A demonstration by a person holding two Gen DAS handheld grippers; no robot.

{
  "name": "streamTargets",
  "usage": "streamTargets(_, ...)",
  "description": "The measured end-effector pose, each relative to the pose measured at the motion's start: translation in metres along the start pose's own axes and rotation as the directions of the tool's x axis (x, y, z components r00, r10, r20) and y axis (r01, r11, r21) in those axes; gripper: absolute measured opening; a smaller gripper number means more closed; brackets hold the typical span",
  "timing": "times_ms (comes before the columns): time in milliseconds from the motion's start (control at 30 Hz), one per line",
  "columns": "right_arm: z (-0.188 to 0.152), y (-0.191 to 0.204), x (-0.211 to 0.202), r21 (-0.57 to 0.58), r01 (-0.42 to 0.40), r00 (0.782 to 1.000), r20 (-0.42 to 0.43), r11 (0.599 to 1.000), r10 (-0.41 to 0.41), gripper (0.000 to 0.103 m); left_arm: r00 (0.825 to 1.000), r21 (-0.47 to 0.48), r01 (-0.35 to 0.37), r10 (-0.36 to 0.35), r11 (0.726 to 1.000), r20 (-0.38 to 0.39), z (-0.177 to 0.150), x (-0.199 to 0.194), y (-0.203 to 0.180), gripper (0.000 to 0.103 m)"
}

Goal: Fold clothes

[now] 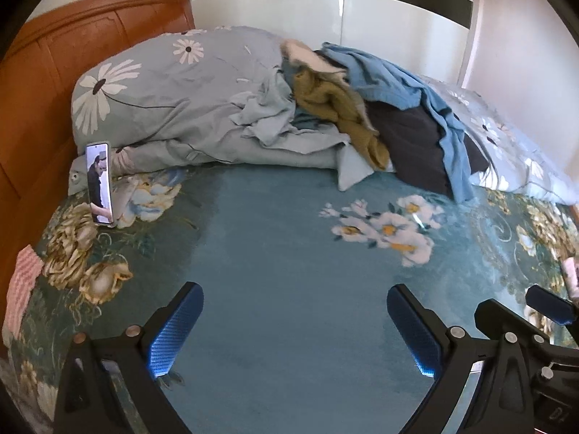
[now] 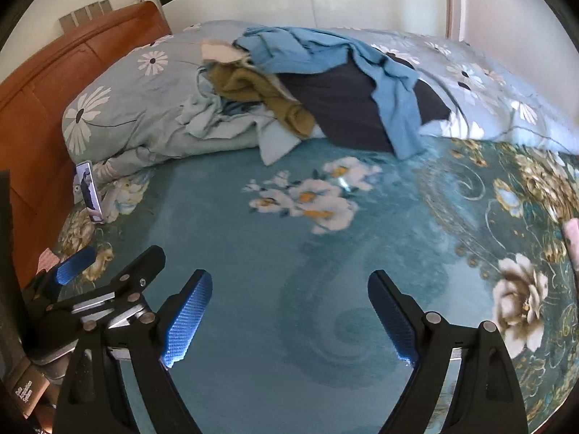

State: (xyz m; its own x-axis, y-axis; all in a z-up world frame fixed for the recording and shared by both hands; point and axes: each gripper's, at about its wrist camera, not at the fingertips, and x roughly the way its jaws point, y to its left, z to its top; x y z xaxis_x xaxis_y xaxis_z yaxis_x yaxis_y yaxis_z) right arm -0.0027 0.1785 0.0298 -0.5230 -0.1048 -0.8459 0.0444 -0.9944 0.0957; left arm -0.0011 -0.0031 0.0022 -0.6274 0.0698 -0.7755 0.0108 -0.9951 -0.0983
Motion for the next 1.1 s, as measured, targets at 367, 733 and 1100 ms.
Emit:
streamTargets(367,0.022,0.051,-0.013,0.013,-0.051,0.99,0.131,0.999,0.049,0.089,0.988,-0.019,0.001,0.001,1.0,0.152,0.033,-0.017,0.04,0.103)
streamTargets(733,0.047,0.057,-0.013,0.007,-0.114,0.978,0.178,0.993,0.111,0.089,0.99,0.031,0.006,-0.01,0.999,0.144,0.058,-0.011,0.041,0.103)
streamTargets(1100,0.077,0.022,0.015,-0.002,-0.158,0.974,0.162,0.987,0.157,0.089,0.992,0.049,-0.063,0.058,0.997,0.114,0.088,0.018,0.004,0.103)
